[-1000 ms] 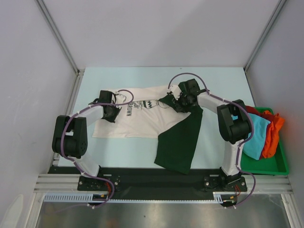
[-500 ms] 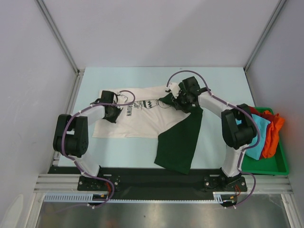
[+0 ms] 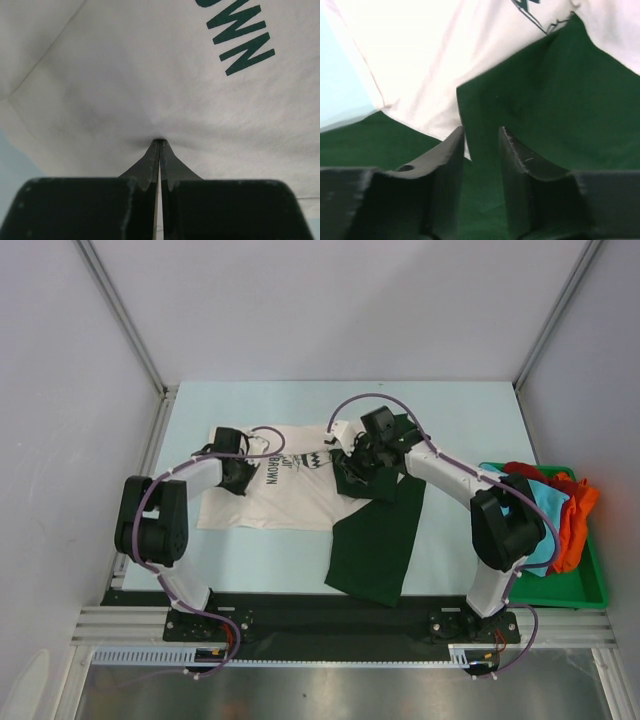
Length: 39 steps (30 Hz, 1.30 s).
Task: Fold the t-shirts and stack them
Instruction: Fold the tshirt
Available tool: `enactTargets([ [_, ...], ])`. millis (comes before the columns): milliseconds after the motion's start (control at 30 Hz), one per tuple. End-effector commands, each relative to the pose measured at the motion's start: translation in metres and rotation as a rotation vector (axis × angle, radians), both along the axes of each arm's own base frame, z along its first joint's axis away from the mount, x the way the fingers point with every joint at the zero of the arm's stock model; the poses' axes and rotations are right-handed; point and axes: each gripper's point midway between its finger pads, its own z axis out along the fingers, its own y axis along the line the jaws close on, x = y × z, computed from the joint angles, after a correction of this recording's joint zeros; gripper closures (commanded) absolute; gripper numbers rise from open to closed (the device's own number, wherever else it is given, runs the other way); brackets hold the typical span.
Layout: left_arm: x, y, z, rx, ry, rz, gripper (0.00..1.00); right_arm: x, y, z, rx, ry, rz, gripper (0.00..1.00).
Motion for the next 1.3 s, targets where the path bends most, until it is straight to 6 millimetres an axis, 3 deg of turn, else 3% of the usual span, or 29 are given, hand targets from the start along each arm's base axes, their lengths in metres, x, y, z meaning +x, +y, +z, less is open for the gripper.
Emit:
enactTargets([
  [0, 0.014, -0.01, 0.006, -0.035, -0.034, 0.006, 0.99, 0.016, -0.009, 0.016, 0.027, -0.031, -0.092, 0.58],
  [167, 0.035, -0.005, 0.034, -0.013, -0.111, -0.011, 0.98, 0.05, -0.023, 0.034, 0.102, -0.038, -0.215, 0.52],
  [233, 0.052, -0.003, 0.049, -0.012, -0.153, -0.006, 0.97, 0.071, -0.039, 0.04, 0.126, -0.044, -0.285, 0.51],
  [367, 0.082, 0.014, 0.054, -0.016, -0.143, 0.052, 0.97, 0.104, -0.067, 0.027, 0.116, -0.038, -0.36, 0.52],
  [400, 0.1, 0.016, 0.067, -0.028, -0.175, 0.066, 0.96, 0.114, -0.079, 0.015, 0.105, -0.023, -0.387, 0.52],
  [467, 0.11, 0.025, 0.048, -0.047, -0.112, 0.115, 0.96, 0.129, -0.088, 0.013, 0.111, -0.023, -0.413, 0.53],
  [500, 0.13, 0.027, 0.06, -0.057, -0.142, 0.13, 0.95, 0.133, -0.094, -0.005, 0.094, 0.007, -0.428, 0.54],
  [533, 0.136, 0.031, 0.046, -0.058, -0.113, 0.148, 0.95, 0.141, -0.104, -0.008, 0.089, 0.008, -0.448, 0.55],
  [567, 0.147, 0.037, 0.051, -0.063, -0.131, 0.174, 0.95, 0.148, -0.108, -0.01, 0.088, 0.005, -0.459, 0.55],
  [633, 0.155, 0.041, 0.041, -0.044, -0.127, 0.176, 0.95, 0.157, -0.122, -0.025, 0.076, 0.025, -0.49, 0.56],
  [700, 0.166, 0.045, 0.043, -0.022, -0.145, 0.17, 0.94, 0.165, -0.129, -0.03, 0.062, 0.016, -0.501, 0.57],
  [767, 0.167, 0.048, 0.027, -0.004, -0.107, 0.177, 0.93, 0.168, -0.135, -0.042, 0.042, 0.024, -0.509, 0.57],
  [900, 0.177, 0.048, 0.022, 0.004, -0.059, 0.17, 0.9, 0.171, -0.142, -0.059, 0.008, 0.033, -0.521, 0.58],
  [1267, 0.175, 0.057, 0.005, 0.078, -0.019, 0.18, 0.87, 0.195, -0.158, -0.092, -0.042, 0.033, -0.577, 0.59],
])
